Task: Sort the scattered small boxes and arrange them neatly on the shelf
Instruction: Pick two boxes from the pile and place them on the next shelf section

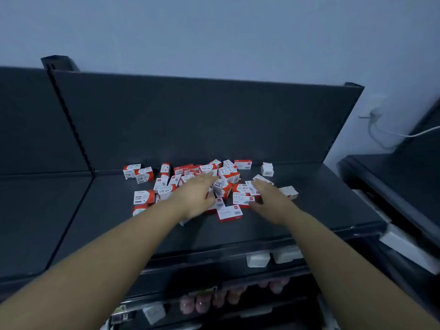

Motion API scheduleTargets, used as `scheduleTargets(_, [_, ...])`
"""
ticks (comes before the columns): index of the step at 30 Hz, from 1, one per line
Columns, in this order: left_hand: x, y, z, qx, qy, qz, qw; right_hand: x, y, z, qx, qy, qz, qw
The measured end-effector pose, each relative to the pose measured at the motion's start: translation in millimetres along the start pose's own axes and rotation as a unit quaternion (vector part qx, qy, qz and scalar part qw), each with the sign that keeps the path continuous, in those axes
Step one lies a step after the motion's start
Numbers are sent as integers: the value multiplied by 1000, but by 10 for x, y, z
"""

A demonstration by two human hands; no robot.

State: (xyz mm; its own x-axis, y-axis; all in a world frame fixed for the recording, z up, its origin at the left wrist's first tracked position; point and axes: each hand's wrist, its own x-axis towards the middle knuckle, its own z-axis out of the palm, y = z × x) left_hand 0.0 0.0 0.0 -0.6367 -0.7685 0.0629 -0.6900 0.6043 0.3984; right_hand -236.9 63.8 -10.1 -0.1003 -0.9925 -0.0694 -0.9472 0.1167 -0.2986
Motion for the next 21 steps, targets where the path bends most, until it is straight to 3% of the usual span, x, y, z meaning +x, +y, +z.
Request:
scheduleTargets(4, [-43,83,393,-42,33,36,998,-42,123,170,-12,-19,-29,999])
scheduleTargets(8, [-24,19,787,-25,31,2,999,-22,268,333,38,-30,-81,996])
scheduleTargets(14, [14,-51,1107,-2,46,-18,999,127,432,530,27,-28,-129,991])
scheduleTargets(21, [5,-68,1208,-46,68,-31,996,163,520,644,49,-1,-163,985])
